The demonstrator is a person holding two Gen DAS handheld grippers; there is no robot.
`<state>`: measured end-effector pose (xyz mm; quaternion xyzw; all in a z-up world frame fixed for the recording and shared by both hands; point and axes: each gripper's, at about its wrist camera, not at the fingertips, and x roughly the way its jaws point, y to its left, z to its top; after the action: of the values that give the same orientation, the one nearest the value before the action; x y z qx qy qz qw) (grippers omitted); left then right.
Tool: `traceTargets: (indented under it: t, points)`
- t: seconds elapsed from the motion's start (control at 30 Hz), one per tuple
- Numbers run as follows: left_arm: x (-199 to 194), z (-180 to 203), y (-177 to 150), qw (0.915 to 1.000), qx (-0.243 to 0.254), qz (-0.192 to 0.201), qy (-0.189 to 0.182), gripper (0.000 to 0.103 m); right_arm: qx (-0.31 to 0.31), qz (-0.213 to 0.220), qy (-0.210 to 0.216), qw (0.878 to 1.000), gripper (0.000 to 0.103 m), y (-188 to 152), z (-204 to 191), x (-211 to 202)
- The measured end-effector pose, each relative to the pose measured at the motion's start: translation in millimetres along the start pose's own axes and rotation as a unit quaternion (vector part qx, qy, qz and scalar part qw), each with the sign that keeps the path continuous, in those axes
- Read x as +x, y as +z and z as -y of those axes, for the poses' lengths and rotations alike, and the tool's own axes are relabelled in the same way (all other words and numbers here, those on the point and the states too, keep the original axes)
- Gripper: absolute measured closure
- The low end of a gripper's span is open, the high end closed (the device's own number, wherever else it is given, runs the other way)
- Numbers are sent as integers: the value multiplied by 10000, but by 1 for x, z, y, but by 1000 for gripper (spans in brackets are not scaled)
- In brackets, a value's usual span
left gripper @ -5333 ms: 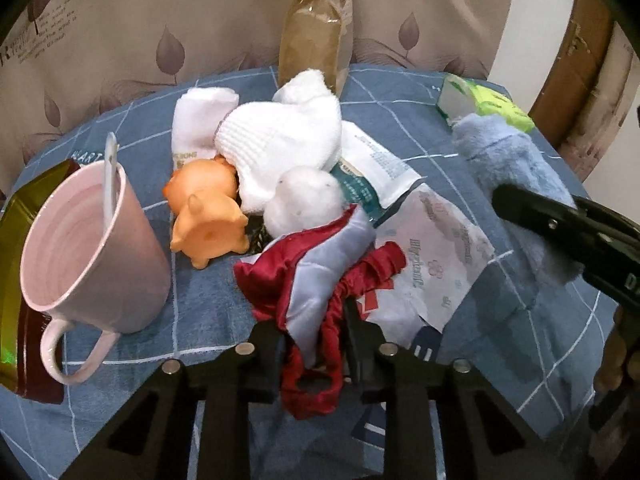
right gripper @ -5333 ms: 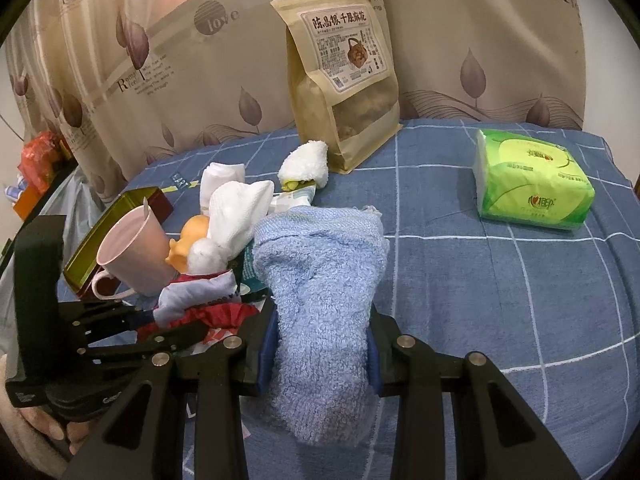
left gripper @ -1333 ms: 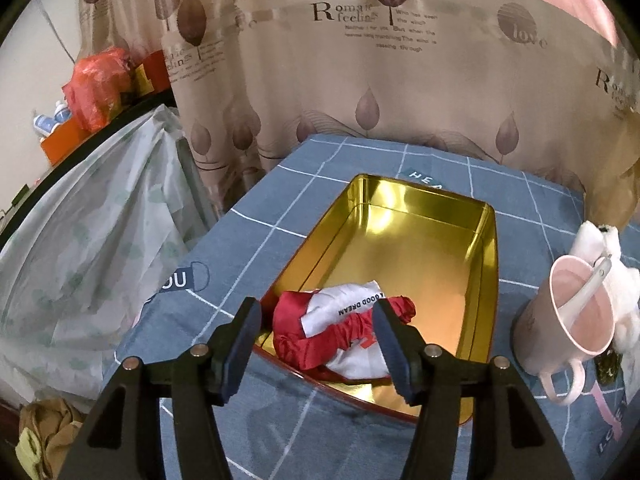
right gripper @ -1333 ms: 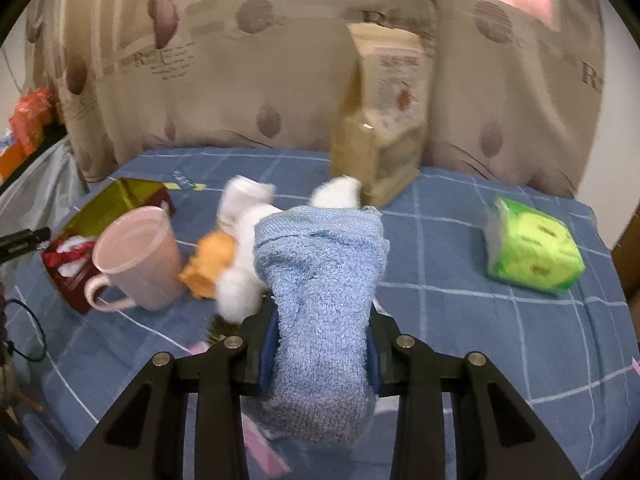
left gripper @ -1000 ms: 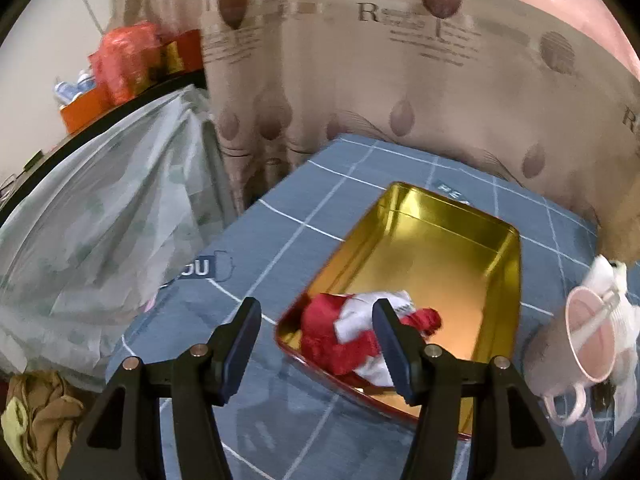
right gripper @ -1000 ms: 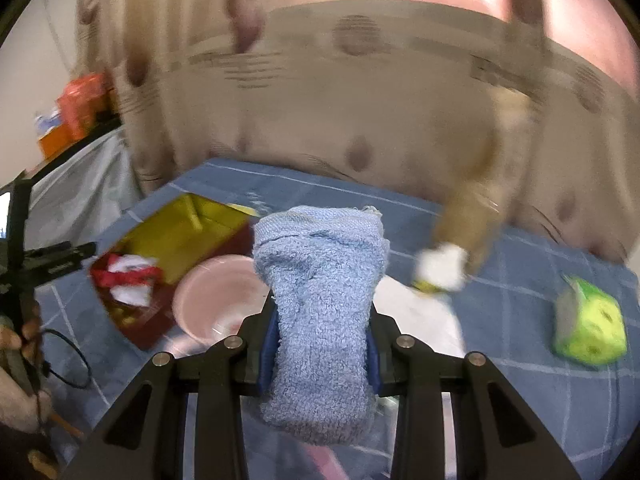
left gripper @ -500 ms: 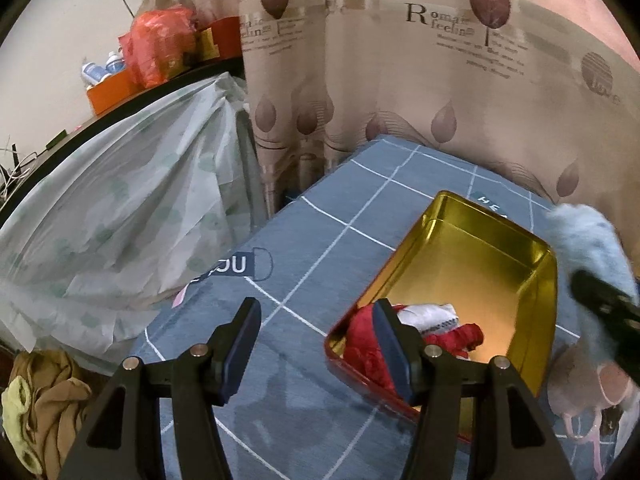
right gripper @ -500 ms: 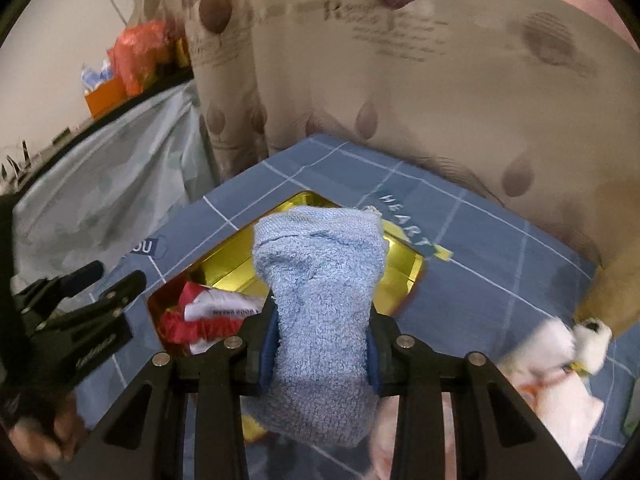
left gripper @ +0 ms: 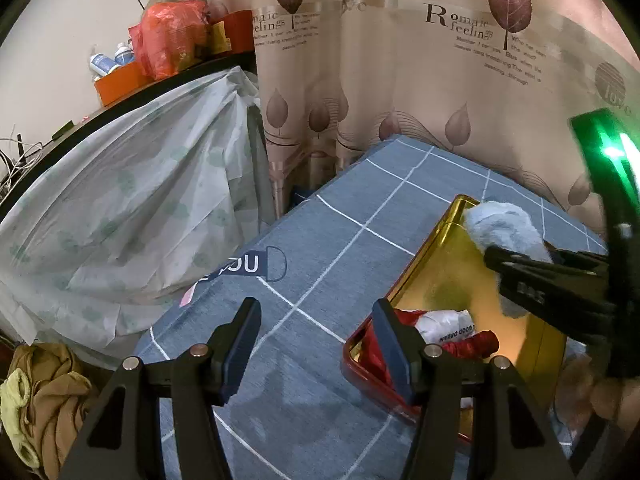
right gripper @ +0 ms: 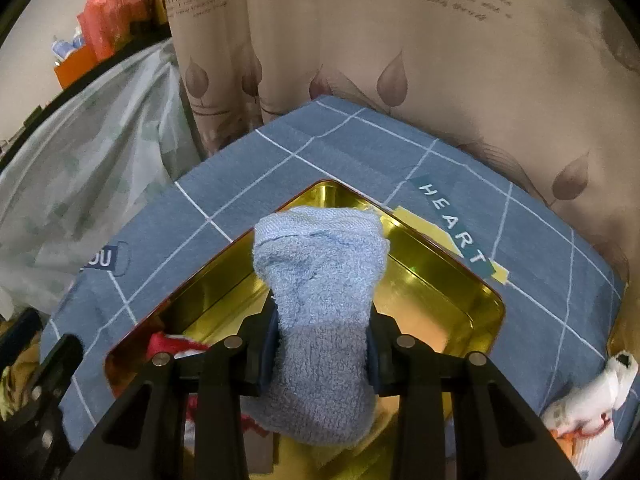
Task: Organize soft objects
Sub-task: 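Carry the blue towel to the gold tin tray and release it with the right tool, then move the right tool back to the pile and grasp the pink-flowered wipe packet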
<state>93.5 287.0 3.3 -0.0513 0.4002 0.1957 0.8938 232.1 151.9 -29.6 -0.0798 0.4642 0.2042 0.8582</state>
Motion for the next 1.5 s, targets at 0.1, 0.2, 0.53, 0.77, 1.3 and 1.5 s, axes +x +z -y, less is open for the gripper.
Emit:
traceTargets:
  t: [0.1,0.2,0.53,0.77,1.3,1.5]
  points:
    - [0,0,0,10000,12,3,17,44,-11,-57,-68,10000,69,4,-1,13]
    - [0,0,0,10000,0,16,2,44,-5,-154,-66,9999,66,4,-1,23]
    - [0,-1,-2,10000,11,53,-28,44,77,-70,-74,9999,35,2,3,20]
    - [-1,-1,-3,9999,48,90,-36,44,126,296,88,9994,34,-3,4,-26]
    - [-14,21,-7,9987,434,268,-78,44,277,1181,-244,9923,29,-80,58,-149]
    - [-19,32,-11,9977,601,288,-131,44,525,1275,-693,9880,29,-129,103,-179]
